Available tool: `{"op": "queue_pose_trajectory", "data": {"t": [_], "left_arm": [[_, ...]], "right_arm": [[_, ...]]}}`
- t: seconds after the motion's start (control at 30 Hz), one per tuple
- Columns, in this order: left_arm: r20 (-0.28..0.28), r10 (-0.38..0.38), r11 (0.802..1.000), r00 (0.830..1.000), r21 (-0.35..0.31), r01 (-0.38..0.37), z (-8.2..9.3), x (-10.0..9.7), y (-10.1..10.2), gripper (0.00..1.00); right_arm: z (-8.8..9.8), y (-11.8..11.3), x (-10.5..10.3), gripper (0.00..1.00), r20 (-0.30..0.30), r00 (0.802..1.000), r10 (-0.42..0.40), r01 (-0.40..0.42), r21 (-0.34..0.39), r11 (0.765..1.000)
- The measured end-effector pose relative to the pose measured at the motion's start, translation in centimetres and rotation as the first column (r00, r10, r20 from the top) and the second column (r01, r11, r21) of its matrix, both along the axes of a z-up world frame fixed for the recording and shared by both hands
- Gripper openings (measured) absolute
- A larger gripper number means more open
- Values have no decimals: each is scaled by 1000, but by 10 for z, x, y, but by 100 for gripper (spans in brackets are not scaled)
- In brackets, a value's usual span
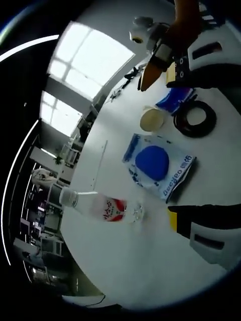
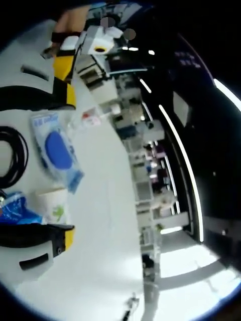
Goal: Arrange the tabletop items into an orderly group along one side of the table until the central work area is clear of visible clutter.
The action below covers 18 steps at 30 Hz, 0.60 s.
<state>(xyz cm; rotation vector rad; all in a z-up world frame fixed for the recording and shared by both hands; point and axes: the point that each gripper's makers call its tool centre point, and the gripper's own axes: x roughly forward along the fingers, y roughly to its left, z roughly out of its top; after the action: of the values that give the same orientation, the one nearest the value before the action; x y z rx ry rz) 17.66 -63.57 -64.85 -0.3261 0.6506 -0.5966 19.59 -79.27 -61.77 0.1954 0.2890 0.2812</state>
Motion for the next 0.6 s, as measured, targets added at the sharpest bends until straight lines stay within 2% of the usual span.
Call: {"op": "queue_pose_trajectory", "data": {"t": [0.07, 0.13, 0.17, 0.3, 0.6], "left_arm": [[-7, 3, 1000, 1000, 10, -3, -6, 0, -2, 93], [-48, -51, 998, 998, 38, 53, -18, -4, -9, 93], [-51, -41, 998, 998, 47, 43, -22, -1, -9, 93], [-45, -4, 1000, 999, 13, 5, -18, 4, -9, 93], [-75, -34, 999, 997, 39, 37, -28, 3, -11, 91]], "right_arm": [[-2, -2, 0, 91, -5, 1000, -3, 3, 1, 1000], [-3, -3, -1, 91, -8, 1000, -8, 8, 5, 1000], [-3, -4, -1, 91, -8, 1000, -8, 8, 5, 1000], [-2, -8, -2, 91, -2, 1000, -9, 9, -3, 1000], [-10, -16, -7, 91, -19, 1000, -21, 21, -20, 1000]]}}
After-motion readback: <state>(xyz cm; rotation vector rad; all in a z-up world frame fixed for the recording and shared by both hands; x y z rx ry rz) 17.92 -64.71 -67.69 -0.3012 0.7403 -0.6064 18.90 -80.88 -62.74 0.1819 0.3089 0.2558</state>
